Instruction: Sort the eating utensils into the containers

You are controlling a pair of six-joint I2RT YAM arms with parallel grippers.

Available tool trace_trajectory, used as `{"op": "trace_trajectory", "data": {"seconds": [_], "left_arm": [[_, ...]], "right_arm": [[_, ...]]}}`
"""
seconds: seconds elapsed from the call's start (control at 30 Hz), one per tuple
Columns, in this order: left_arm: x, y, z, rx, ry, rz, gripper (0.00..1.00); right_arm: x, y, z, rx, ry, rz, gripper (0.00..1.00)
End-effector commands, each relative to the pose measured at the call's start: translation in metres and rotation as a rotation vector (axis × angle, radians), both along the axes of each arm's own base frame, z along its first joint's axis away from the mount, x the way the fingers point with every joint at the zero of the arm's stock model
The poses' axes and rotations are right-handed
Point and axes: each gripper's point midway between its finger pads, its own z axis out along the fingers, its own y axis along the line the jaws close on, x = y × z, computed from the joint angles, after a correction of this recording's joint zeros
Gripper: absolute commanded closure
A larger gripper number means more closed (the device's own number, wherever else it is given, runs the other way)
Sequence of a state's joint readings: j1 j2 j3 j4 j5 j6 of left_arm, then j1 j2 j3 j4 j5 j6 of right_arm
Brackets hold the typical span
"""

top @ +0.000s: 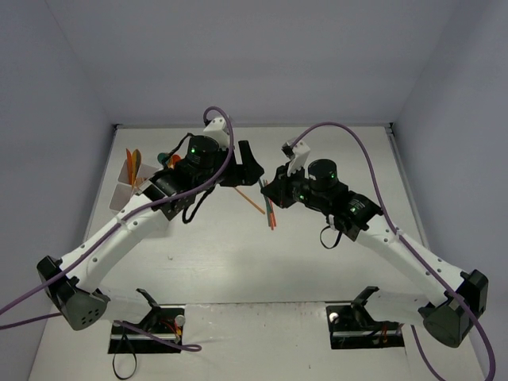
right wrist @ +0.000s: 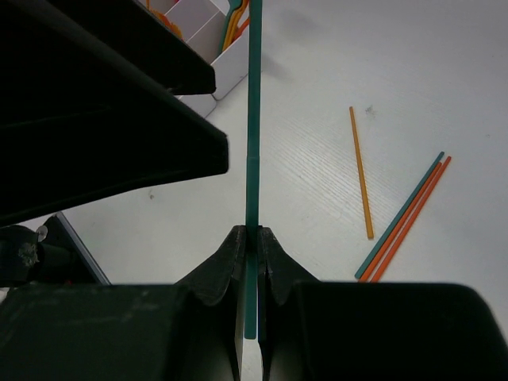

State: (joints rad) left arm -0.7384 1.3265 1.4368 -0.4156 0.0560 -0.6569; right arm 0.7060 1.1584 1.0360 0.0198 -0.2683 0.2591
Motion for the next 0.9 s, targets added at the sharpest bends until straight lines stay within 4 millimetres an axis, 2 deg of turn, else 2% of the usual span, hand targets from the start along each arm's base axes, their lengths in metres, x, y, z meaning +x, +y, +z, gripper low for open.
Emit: {"op": "trace_trajectory", "data": {"seconds": [0.0,0.07,0.33,0.4,0.43,0.5,0.53,0.57,0.7,0.8,0.87], "left_arm": [[0.014,-0.013,0.047,-0.119,-0.116,0.034,0.34],[0.017,-0.016,0.048,-0.137,-0.119,0.038,0.4],[0.023,-0.027,0.05,-0.167,-0.114,0.038,0.93],[0.025,-0.024,0.05,-0.163,-0.12,0.06,0.99],[0.026,-0.021,0.049,-0.156,-0.124,0.073,1.0],[0.027,-0.013,0.046,-0.133,-0.135,0.096,1.0],[0.028,-0.009,0.044,-0.114,-0.143,0.112,1.0],[0.029,-0.004,0.042,-0.085,-0.153,0.123,1.0],[0.031,0.025,0.036,0.05,-0.197,0.184,1.0],[0.038,0.075,0.037,0.241,-0.263,0.295,1.0],[0.045,0.117,0.042,0.351,-0.291,0.378,1.0]], "right_arm": [[-0.002,0.01,0.059,0.12,-0.131,0.043,1.0],[-0.003,0.01,0.06,0.124,-0.132,0.042,1.0],[0.0,0.008,0.056,0.119,-0.125,0.019,0.97],[0.0,0.008,0.054,0.115,-0.122,0.016,0.94],[0.001,0.008,0.053,0.114,-0.122,0.013,0.87],[0.003,0.007,0.051,0.109,-0.12,0.004,0.61],[0.004,0.006,0.05,0.105,-0.12,-0.002,0.43],[0.005,0.006,0.049,0.102,-0.119,-0.005,0.34],[0.008,0.004,0.044,0.087,-0.118,-0.024,0.07],[0.009,0.0,0.037,0.074,-0.115,-0.038,0.05],[0.009,-0.002,0.033,0.068,-0.111,-0.045,0.04]]}}
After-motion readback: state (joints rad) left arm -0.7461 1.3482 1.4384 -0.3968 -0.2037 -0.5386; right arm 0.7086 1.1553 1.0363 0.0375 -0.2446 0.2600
